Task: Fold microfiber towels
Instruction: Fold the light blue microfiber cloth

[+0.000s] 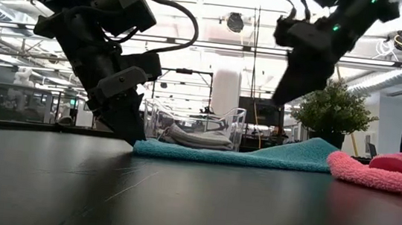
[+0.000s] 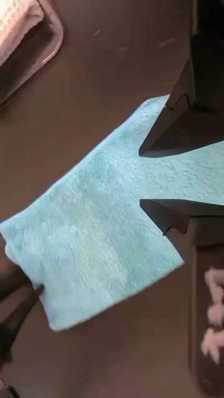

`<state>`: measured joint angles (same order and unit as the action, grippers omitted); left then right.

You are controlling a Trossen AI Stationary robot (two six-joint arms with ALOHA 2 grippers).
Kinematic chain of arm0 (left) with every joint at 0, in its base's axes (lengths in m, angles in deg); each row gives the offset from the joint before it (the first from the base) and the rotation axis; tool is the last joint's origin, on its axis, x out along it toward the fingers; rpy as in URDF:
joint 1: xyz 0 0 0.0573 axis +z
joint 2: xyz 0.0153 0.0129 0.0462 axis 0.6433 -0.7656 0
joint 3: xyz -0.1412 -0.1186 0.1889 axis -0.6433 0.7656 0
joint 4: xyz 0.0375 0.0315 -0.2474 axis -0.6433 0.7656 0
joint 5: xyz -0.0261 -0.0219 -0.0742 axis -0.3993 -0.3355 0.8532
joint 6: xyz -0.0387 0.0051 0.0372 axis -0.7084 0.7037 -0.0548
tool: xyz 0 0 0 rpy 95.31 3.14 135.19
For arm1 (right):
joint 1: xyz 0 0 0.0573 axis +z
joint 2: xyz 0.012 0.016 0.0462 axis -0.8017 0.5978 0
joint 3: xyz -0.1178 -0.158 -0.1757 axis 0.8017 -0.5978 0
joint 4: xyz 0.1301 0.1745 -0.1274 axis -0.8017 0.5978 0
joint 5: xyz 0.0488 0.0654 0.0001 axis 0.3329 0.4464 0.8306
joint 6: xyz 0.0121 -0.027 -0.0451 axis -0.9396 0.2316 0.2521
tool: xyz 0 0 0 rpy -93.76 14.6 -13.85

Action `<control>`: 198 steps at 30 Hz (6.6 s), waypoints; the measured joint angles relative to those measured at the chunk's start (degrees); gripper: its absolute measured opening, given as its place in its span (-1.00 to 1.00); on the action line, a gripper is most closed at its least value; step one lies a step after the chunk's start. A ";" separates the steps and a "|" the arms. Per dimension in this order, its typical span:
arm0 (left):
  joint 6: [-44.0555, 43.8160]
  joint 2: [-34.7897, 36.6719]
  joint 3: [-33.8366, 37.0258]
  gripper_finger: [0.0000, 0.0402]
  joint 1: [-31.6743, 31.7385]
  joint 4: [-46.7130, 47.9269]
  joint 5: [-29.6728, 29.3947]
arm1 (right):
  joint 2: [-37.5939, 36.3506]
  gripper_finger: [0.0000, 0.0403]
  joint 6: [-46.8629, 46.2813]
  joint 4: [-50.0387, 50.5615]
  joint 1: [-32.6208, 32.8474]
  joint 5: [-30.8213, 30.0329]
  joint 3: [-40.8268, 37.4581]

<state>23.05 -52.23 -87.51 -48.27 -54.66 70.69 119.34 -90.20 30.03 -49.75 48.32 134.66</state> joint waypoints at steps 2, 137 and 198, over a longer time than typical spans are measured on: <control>0.02 2.00 0.08 -0.46 0.00 0.80 -0.22 | 0.74 -0.45 0.36 -1.49 -0.38 0.02 -1.09; -1.63 -1.04 -2.75 -0.85 1.95 -1.40 0.20 | 2.35 -1.00 -6.31 -35.54 1.46 2.35 -28.53; -22.34 8.67 -2.71 0.00 20.52 18.92 12.64 | -2.64 -0.23 4.68 -28.17 -15.63 16.61 -19.75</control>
<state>0.71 -43.56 -90.22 -27.75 -35.75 83.33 116.70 -85.52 1.86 -65.38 64.93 114.91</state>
